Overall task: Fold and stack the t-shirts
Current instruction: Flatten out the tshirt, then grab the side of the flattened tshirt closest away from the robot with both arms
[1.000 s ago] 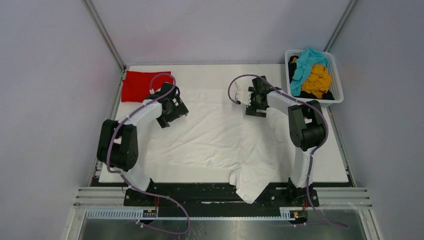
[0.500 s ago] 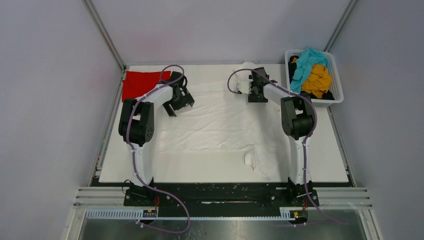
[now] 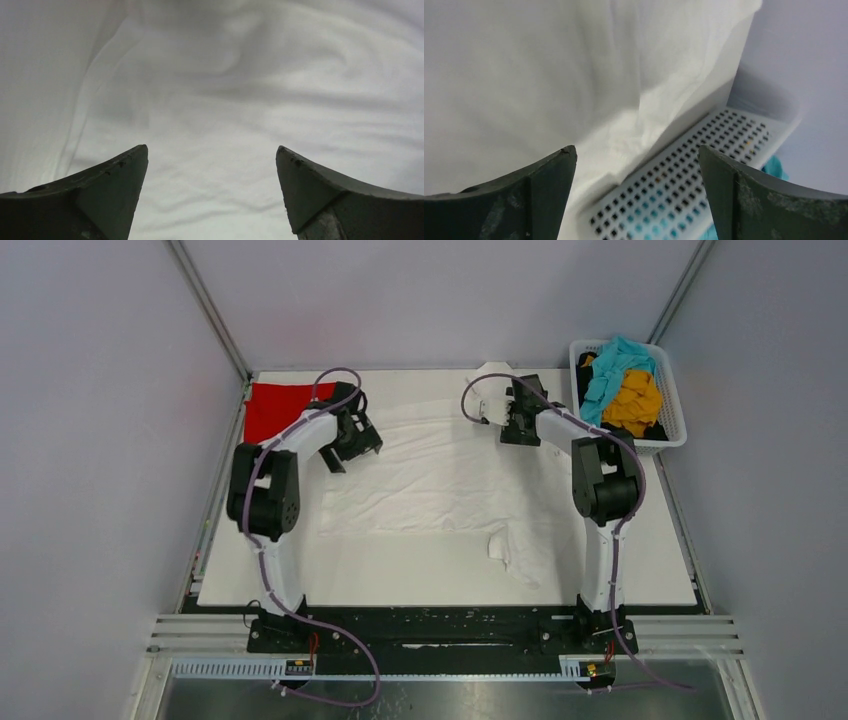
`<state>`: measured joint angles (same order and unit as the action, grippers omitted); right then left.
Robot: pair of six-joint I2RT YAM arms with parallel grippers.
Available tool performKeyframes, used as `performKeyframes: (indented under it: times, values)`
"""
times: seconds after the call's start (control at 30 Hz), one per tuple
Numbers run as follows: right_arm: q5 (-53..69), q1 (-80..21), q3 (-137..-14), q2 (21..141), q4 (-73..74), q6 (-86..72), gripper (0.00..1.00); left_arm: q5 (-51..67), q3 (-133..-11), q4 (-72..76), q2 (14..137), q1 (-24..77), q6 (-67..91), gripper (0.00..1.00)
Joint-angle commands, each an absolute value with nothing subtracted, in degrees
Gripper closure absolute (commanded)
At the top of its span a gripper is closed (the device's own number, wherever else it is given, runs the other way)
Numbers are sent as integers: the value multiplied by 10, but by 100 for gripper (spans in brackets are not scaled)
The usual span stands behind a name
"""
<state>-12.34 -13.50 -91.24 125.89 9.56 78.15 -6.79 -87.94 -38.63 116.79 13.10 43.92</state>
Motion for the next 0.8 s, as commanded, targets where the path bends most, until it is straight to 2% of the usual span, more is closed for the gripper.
performKeyframes:
  times: [0.0, 0.13, 0.23, 0.33, 0.5, 0.6, 0.77]
  values:
    - [-107, -159, -863, 1093, 48, 674, 0, -99, -792, -374, 990, 142, 434, 1]
    - [-134, -166, -868, 993, 27, 406, 0, -149, -686, -384, 855, 154, 454, 1]
    - [-168, -164, -889, 932, 91, 160, 1, -182, -611, -405, 760, 154, 471, 1]
    - [-128, -162, -844, 871, 109, 50, 0, -195, -538, -416, 672, 154, 487, 1]
    - [-51, -134, -675, 745, 16, -161, 1, -220, -432, -422, 567, 152, 530, 1]
    - [-42, -131, -564, 673, -29, -226, 1, -234, -400, -410, 553, 141, 557, 2]
    - [-15, -131, -467, 596, 26, -266, 1, -218, -389, -382, 599, 127, 579, 7]
